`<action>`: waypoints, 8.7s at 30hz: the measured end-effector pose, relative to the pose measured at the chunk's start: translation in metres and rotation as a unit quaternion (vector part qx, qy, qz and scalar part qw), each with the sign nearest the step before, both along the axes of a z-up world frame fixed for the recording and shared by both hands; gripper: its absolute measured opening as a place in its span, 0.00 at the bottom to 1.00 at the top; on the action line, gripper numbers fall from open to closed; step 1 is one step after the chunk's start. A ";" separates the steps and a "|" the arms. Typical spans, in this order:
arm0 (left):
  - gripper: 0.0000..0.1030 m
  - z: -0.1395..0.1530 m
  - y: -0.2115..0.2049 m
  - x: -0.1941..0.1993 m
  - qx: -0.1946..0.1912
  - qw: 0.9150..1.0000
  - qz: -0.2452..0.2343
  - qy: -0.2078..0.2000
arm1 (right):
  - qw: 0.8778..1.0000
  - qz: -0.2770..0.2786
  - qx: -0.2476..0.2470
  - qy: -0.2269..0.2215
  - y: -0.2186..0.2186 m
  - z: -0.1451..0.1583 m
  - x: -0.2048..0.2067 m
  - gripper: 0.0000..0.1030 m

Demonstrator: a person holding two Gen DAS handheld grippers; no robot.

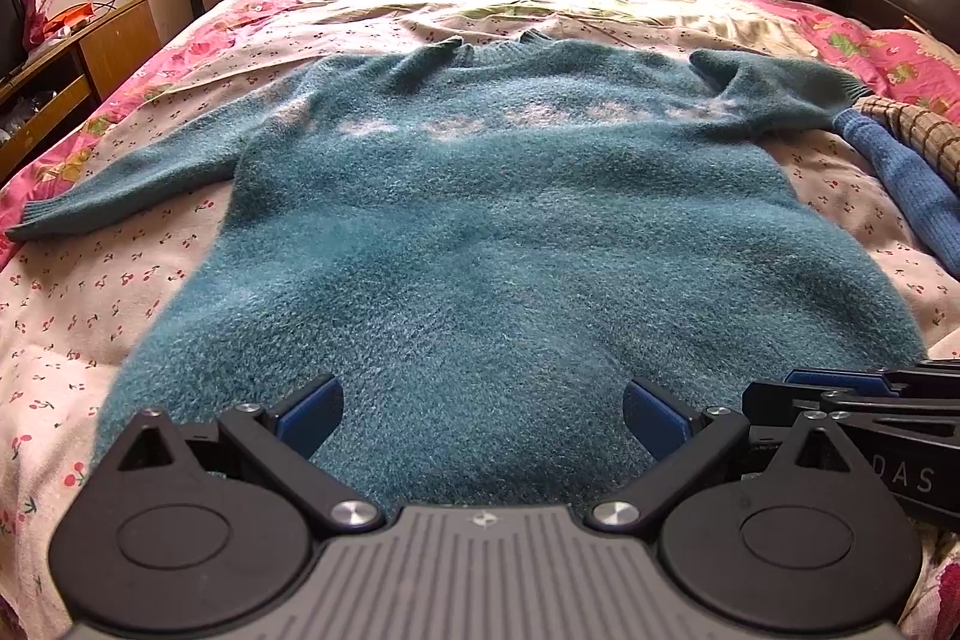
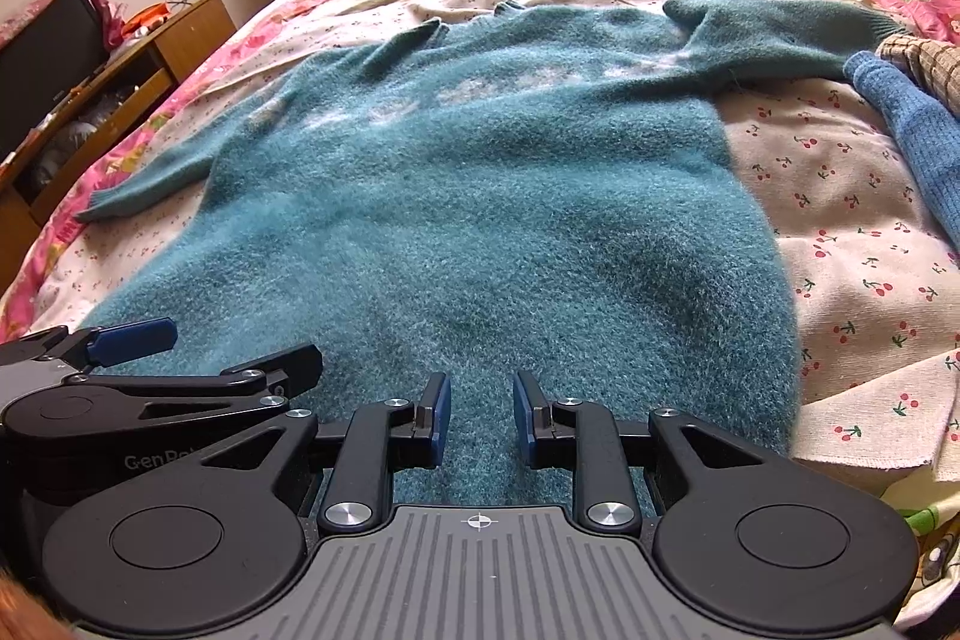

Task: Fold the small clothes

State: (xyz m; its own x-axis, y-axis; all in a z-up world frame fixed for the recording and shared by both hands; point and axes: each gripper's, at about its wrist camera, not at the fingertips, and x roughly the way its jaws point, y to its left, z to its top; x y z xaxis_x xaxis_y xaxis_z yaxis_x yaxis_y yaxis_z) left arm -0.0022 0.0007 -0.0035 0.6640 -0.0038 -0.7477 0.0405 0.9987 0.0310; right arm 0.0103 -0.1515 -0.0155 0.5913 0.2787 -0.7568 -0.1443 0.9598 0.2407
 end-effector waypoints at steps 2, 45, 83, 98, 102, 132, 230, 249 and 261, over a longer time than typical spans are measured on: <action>1.00 0.002 -0.001 -0.001 -0.002 1.000 0.000 0.003 | 1.000 0.000 -0.001 0.002 0.000 0.001 0.000 0.23; 1.00 0.015 -0.005 -0.016 0.015 0.999 -0.014 0.032 | 0.996 0.006 -0.075 0.050 0.013 0.018 -0.009 0.23; 1.00 0.015 -0.006 -0.026 0.030 0.998 -0.018 0.048 | 0.993 0.013 -0.103 0.063 0.021 0.018 -0.016 0.23; 1.00 0.022 -0.008 -0.029 0.031 0.999 -0.023 0.039 | 0.993 0.007 -0.107 0.058 0.020 0.024 -0.021 0.23; 1.00 0.025 -0.009 -0.029 0.032 0.999 -0.026 0.035 | 0.992 0.006 -0.109 0.056 0.020 0.024 -0.022 0.23; 1.00 0.052 -0.015 -0.015 0.056 0.998 -0.033 0.001 | 0.993 0.013 -0.112 0.027 0.019 0.047 -0.005 0.23; 1.00 -0.050 -0.169 0.314 -0.017 0.990 -0.061 -0.127 | 0.905 -0.368 0.204 -0.062 -0.378 0.002 0.317 0.08; 1.00 -0.038 -0.167 0.330 -0.026 0.991 -0.003 -0.128 | 0.900 -0.275 0.269 -0.204 -0.338 0.130 0.185 0.08; 1.00 -0.061 -0.169 0.367 -0.007 0.998 -0.007 -0.066 | 0.928 -0.144 0.269 -0.213 -0.247 0.174 0.185 0.08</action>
